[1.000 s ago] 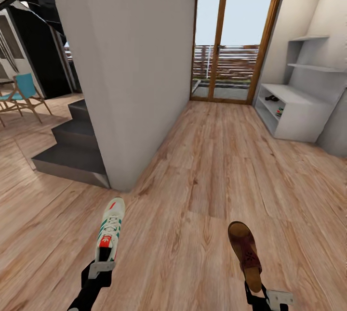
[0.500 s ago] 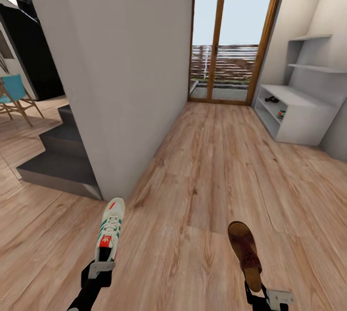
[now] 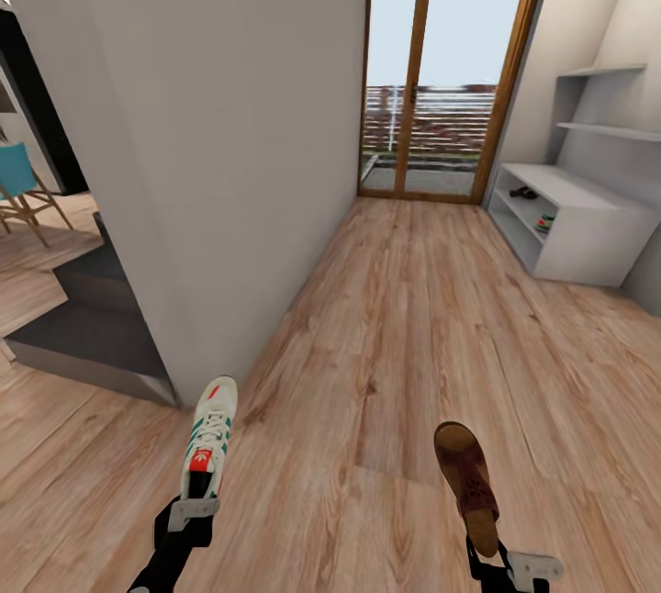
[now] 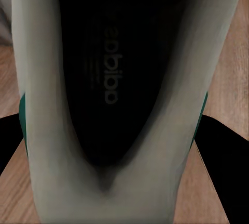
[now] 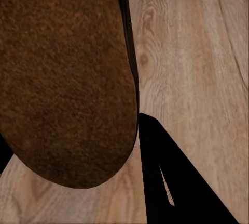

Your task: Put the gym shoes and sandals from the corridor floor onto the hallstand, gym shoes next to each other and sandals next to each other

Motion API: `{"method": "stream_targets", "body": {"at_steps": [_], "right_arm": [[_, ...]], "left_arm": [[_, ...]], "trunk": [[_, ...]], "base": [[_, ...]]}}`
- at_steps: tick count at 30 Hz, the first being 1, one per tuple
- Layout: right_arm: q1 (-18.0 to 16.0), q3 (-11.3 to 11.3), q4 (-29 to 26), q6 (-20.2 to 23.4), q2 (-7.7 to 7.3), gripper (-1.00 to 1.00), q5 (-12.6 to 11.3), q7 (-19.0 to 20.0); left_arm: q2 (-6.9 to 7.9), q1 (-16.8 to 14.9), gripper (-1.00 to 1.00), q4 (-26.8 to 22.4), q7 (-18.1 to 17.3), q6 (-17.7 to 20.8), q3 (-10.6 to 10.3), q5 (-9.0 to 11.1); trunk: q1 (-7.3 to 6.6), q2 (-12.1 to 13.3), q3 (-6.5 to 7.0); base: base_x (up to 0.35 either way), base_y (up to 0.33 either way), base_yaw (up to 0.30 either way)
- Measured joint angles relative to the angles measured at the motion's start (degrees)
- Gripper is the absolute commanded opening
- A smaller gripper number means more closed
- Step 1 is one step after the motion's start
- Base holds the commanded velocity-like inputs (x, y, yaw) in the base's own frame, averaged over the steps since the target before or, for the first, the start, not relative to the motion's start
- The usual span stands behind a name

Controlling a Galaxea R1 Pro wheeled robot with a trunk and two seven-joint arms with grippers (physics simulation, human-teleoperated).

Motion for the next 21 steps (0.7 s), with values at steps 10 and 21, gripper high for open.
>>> {"method": "stream_targets", "body": {"at_steps": [10,21], "right_arm": [[0.0,0.0,0.0,0.0,0.01,-1.00,-0.1,0.0],[0.0,0.0,0.0,0.0,0.10,-1.00,-0.1,0.0]], "left_arm": [[0.00,0.0,-1.00,0.0,0.0,0.0,0.0,0.0],[0.04,0.0,-1.00,0.0,0.0,0.0,0.0,0.0]], "trunk": [[0.00,0.0,0.04],[0.00,0.0,0.05]], "base": [[0.338,-0.068,-0.111],[0.338,-0.005,-0.025]]}}
